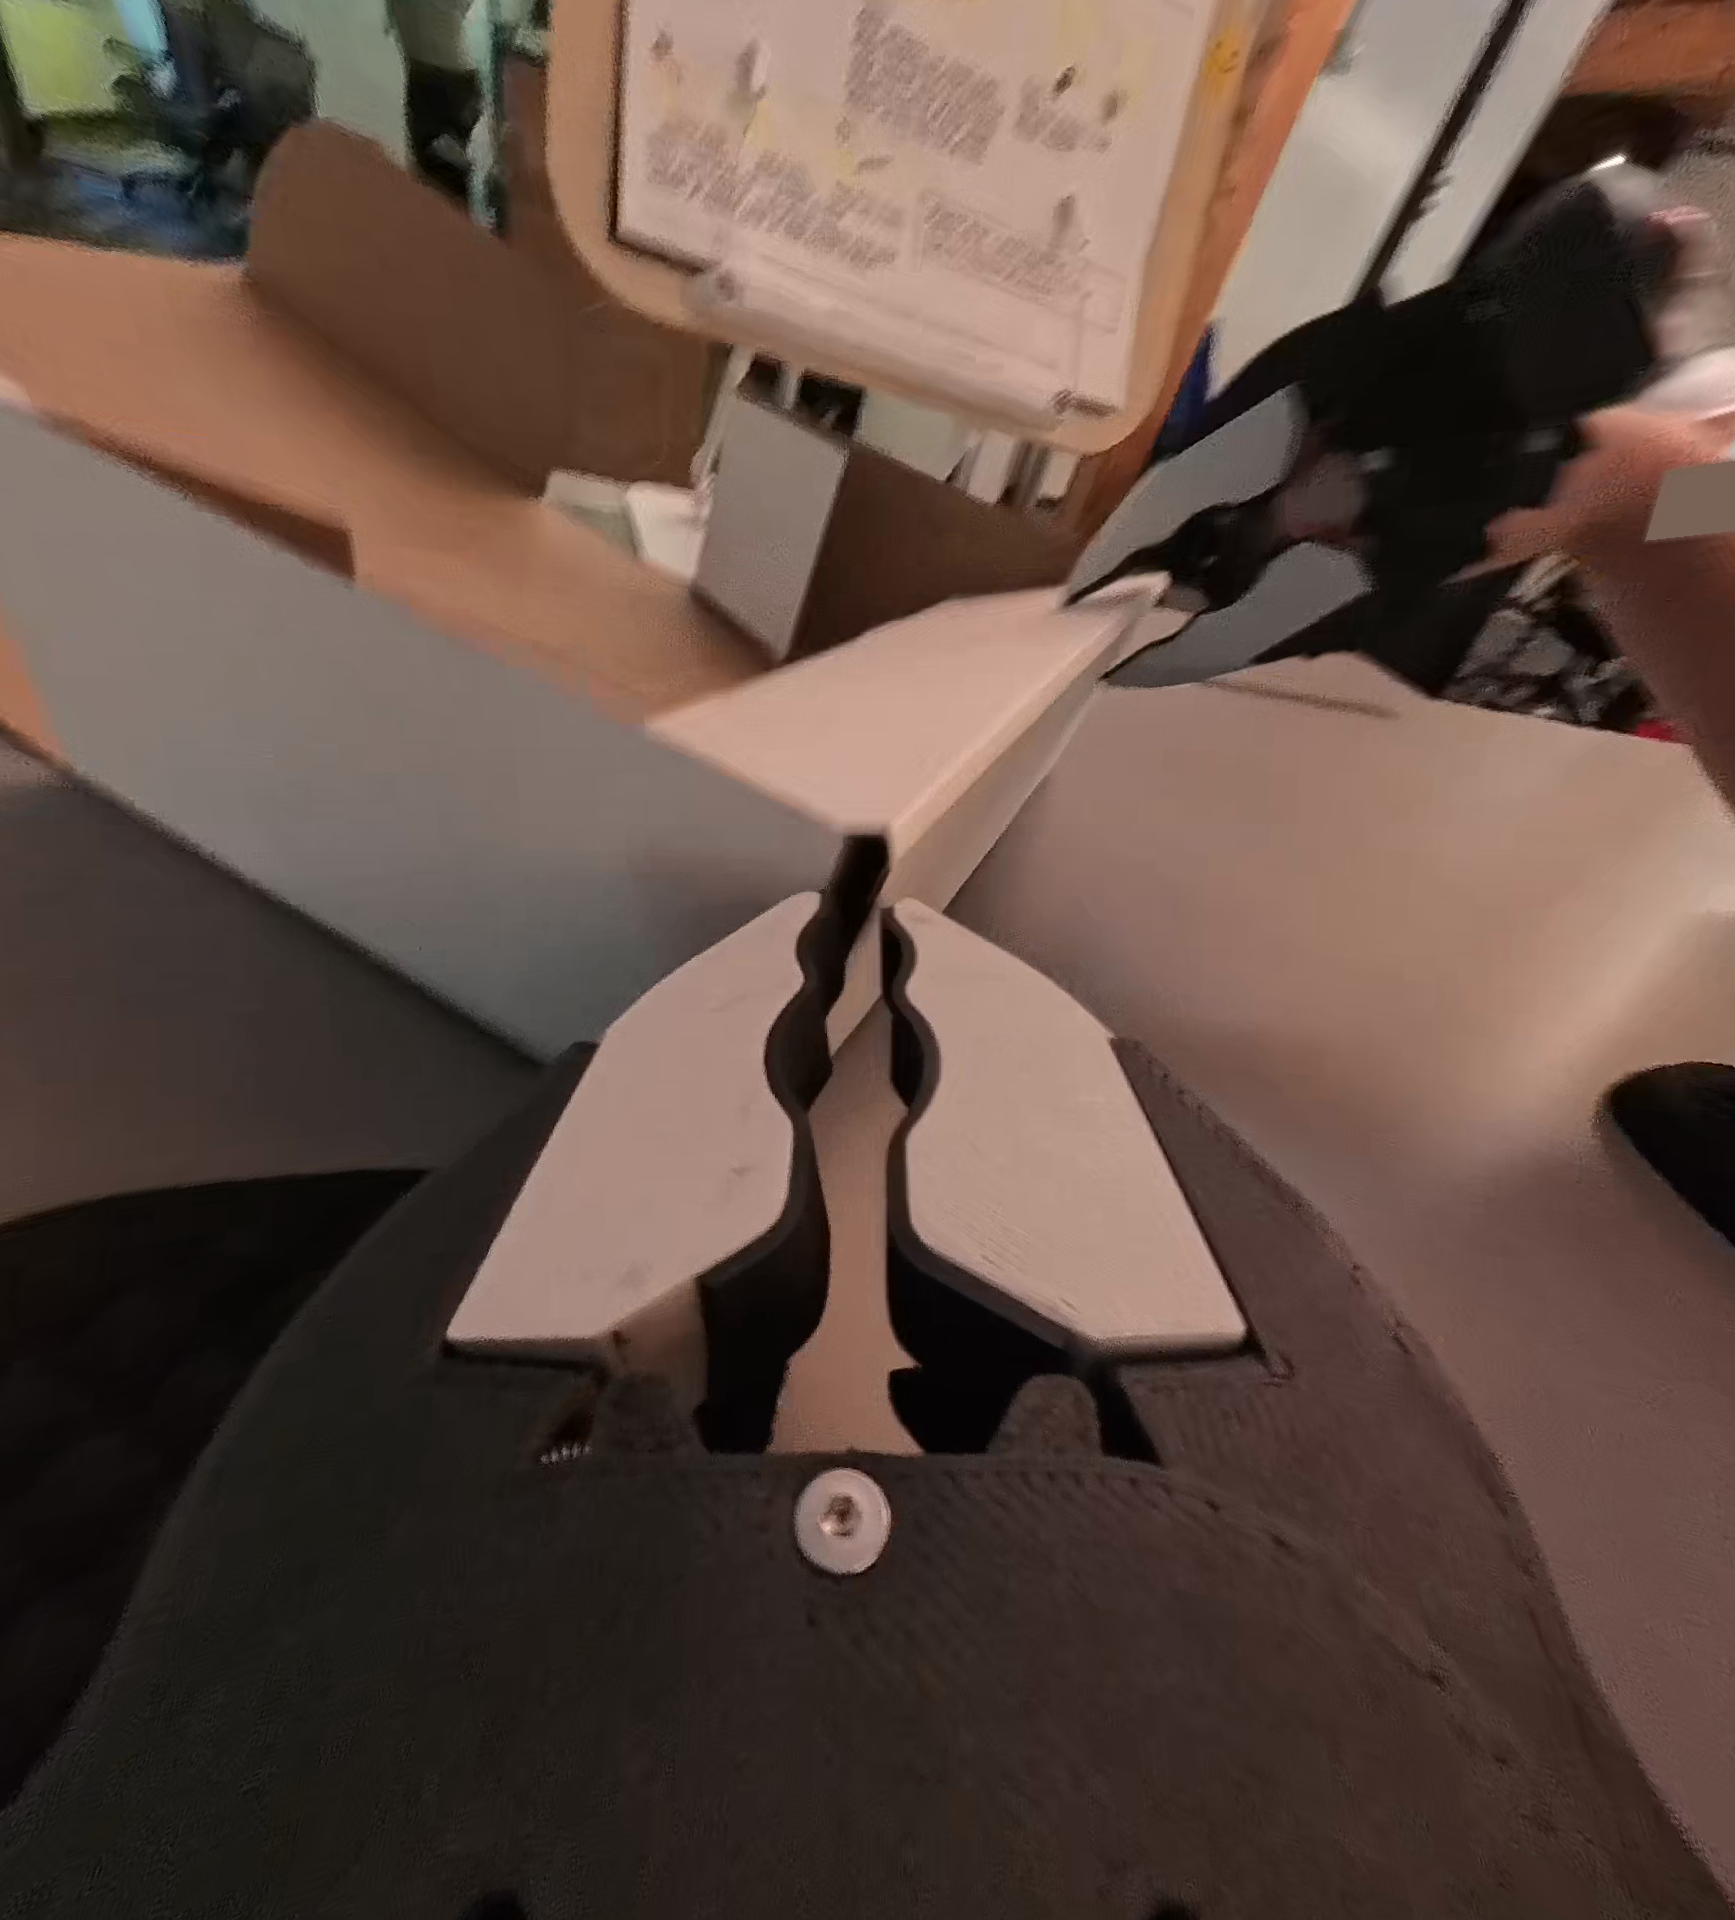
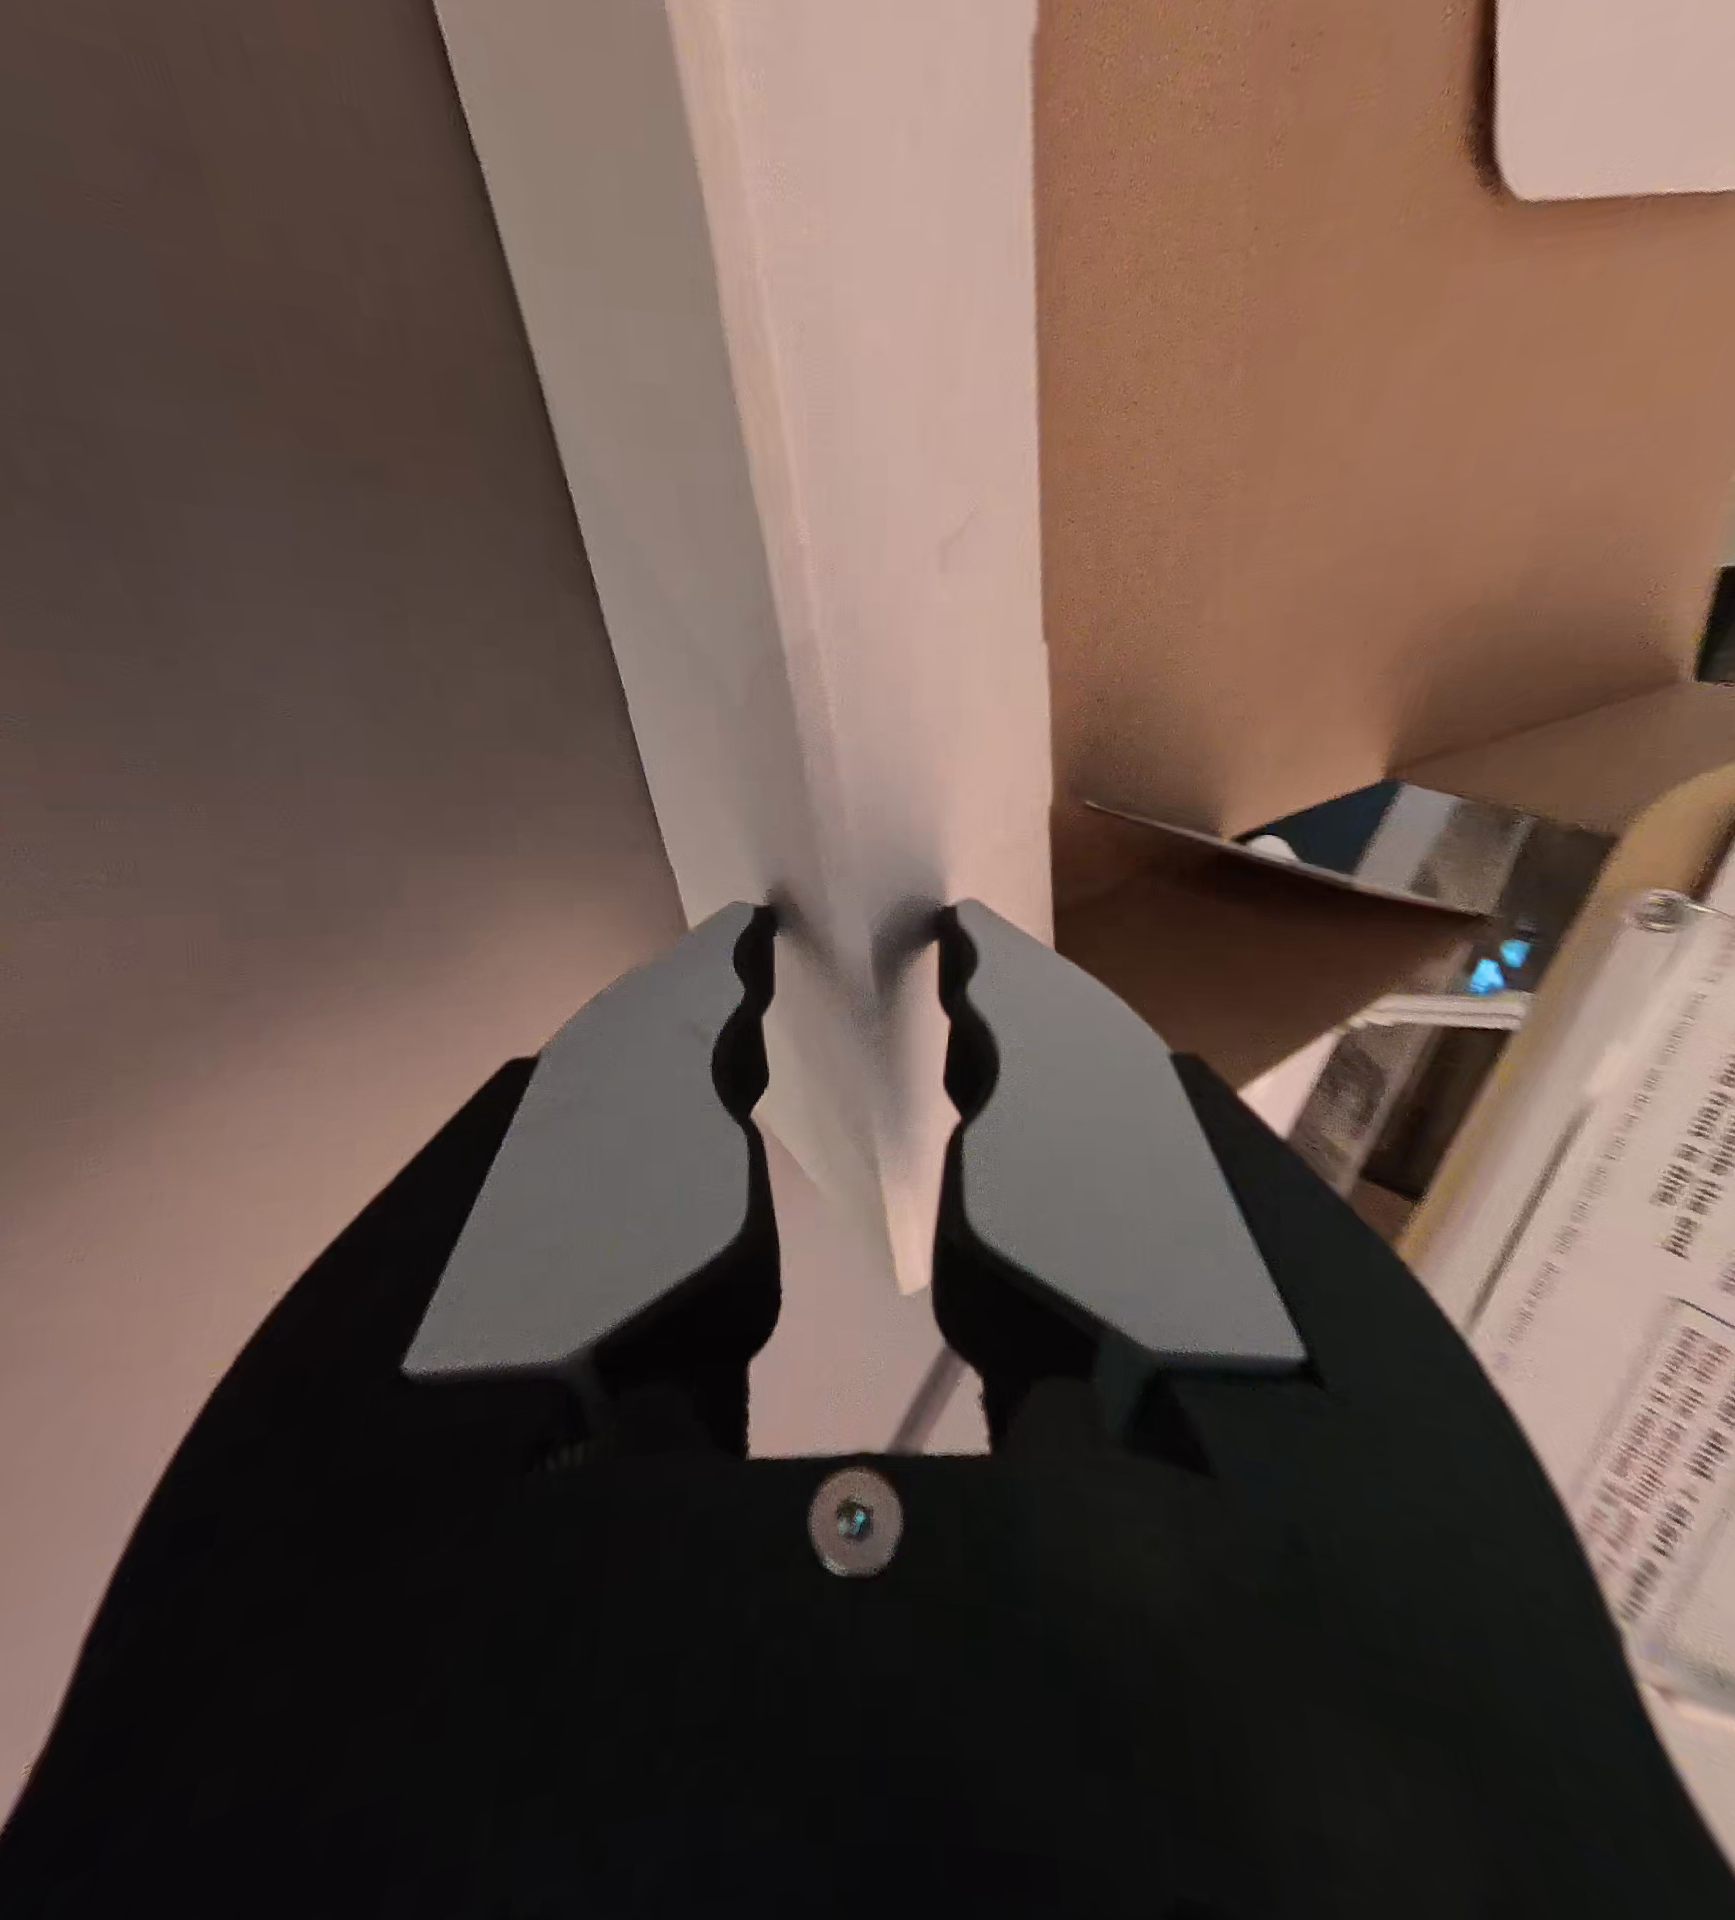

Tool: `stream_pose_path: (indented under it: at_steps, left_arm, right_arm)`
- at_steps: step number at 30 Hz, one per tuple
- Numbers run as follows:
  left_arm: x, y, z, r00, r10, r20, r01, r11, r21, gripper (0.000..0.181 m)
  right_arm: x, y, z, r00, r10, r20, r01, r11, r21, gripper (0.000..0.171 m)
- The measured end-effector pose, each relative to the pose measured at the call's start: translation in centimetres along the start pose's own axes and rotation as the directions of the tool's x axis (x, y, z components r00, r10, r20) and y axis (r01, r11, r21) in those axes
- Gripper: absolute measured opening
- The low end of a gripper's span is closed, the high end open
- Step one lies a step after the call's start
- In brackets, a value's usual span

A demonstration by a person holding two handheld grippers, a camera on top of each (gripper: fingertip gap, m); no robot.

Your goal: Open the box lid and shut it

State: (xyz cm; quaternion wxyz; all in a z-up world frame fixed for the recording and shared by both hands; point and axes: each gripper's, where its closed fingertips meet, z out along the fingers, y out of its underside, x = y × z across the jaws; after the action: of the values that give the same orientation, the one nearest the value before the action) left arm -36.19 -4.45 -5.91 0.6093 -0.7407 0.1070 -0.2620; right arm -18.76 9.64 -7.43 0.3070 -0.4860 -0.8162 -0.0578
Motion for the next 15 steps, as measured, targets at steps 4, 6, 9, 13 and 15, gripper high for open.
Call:
stream_pose_path:
  at_steps: [4, 6, 9, 13, 15]
  left_arm:
    - [0.3, -3.3, -2.0, 0.972, 0.233, -0.011, -0.232, 0.971, 0.059, 0.043]
    - [1.0, -3.3, -1.8, 0.935, 0.35, -0.059, -0.352, 0.936, -0.02, 0.048]
    - [2.2, -2.6, 0.1, 0.842, 0.527, -0.115, -0.539, 0.83, -0.14, 0.052]
    - [1.7, -0.1, 3.1, 0.738, 0.638, -0.219, -0.668, 0.646, -0.369, 0.051]
    - [0.3, -0.1, 3.6, 0.704, 0.674, -0.225, -0.691, 0.576, -0.437, 0.042]
  right_arm:
    - [-0.2, 0.0, 0.1, 0.999, 0.013, 0.038, -0.013, 1.0, 0.004, 0.029]
    - [-0.9, 0.1, 0.3, 0.993, 0.042, 0.11, -0.04, 0.999, -0.028, 0.02]
    - [-1.5, -0.4, 0.2, 0.971, 0.11, 0.214, -0.103, 0.994, -0.046, 0.017]
    - [-3.4, -1.8, -0.4, 0.894, 0.209, 0.396, -0.206, 0.977, -0.051, 0.011]
    - [-3.9, -2.2, -0.7, 0.876, 0.232, 0.422, -0.237, 0.971, -0.041, 0.011]
